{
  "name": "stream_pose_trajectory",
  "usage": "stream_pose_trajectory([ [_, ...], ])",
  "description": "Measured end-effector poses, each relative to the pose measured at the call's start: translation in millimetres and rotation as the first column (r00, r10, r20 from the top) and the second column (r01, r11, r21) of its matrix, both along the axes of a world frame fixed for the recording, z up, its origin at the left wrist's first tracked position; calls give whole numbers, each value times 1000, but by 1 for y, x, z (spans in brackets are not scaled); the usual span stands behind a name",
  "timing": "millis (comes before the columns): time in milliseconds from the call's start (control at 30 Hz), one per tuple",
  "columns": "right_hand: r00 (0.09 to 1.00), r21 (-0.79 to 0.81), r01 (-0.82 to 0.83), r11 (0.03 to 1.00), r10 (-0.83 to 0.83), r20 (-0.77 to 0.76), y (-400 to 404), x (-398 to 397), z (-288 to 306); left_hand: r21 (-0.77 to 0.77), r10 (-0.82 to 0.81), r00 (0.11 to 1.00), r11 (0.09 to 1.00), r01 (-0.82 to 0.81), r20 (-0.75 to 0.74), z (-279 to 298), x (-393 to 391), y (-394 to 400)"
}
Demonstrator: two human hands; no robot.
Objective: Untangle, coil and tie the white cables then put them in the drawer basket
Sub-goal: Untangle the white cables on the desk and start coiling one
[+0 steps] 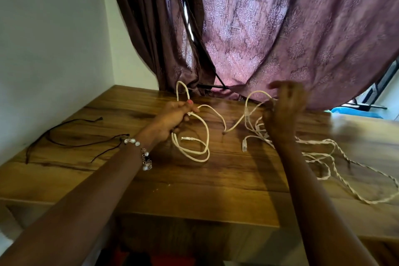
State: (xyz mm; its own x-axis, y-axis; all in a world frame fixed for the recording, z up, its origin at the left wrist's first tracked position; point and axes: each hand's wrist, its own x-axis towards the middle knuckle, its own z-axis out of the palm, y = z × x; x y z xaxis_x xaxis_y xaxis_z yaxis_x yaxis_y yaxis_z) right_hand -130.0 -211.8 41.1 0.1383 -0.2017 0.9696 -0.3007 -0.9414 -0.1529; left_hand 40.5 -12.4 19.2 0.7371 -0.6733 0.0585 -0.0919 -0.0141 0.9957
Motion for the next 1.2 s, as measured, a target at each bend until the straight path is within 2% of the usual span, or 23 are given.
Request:
stream_pose_trajectory([
  [33,974,-138,-164,977,138,-179,9,3,3,1,6,1000,1000,-6,-12,-1,1,-1],
  [67,888,-179,-303,936,209,-409,7,10,0,5,12,1000,1000,-12,-20,-2,1,-1],
  [100,753,-134,-342,930,186,-631,10,16,-2,10,14,1000,1000,-14,-22,-3,2,0],
  [133,591,-86,-254,964,84,-802,10,22,-6,18,14,1000,1000,-14,-20,-3,3,1],
  [167,448,-116,-97,988,-61,-892,7,27,-15,27,12,1000,1000,-11,-17,-4,3,2],
  [233,330,-215,114,970,-241,-913,-4,31,-31,36,10,1000,999,-10,-7,-3,2,6],
  [267,343,-228,159,961,-270,-900,-7,30,-33,34,15,1000,999,-15,2,-2,2,7],
  [300,402,-213,168,963,-264,-877,-9,29,-33,25,18,1000,1000,-18,8,0,-1,7],
  [333,517,-123,129,984,-173,-839,-10,29,-31,2,15,1000,1000,-15,6,1,-3,7],
  [367,636,17,35,999,-9,-772,-8,30,-26,-33,-2,1000,999,3,8,4,-6,5],
  [400,705,152,-86,985,168,-689,-2,32,-19,-58,-33,999,998,34,30,5,-8,2],
  [467,741,247,-274,929,368,-562,12,37,-2,-48,-104,985,993,111,134,5,-14,-8],
  [533,771,264,-354,897,440,-460,23,40,10,-23,-172,957,983,182,234,7,-21,-19],
  [633,817,287,-374,882,460,-347,24,40,20,-111,-256,956,956,272,141,10,-34,-26],
  [700,805,315,-356,880,459,-374,21,38,20,-171,-315,947,931,321,65,11,-41,-26],
  [767,783,338,-378,862,492,-380,19,36,16,-170,-329,944,929,329,30,12,-43,-28],
  [867,753,441,-418,794,575,-321,16,35,7,-90,-259,966,962,258,2,13,-45,-32],
  [967,765,543,-368,755,578,-285,5,31,-6,-138,-165,986,977,160,-29,17,-42,-29],
  [1033,740,610,-255,750,557,-376,-9,24,-21,-172,-111,993,980,102,-47,20,-37,-23],
  [1100,604,629,-62,775,530,-594,-22,17,-38,-187,-74,996,980,62,-57,20,-28,-17],
  [1133,541,640,-9,768,542,-643,-29,12,-46,-203,-64,996,978,49,-66,21,-23,-15],
  [1200,531,641,-26,767,554,-642,-34,1,-54,-289,-62,991,957,24,-122,25,-16,-12],
])
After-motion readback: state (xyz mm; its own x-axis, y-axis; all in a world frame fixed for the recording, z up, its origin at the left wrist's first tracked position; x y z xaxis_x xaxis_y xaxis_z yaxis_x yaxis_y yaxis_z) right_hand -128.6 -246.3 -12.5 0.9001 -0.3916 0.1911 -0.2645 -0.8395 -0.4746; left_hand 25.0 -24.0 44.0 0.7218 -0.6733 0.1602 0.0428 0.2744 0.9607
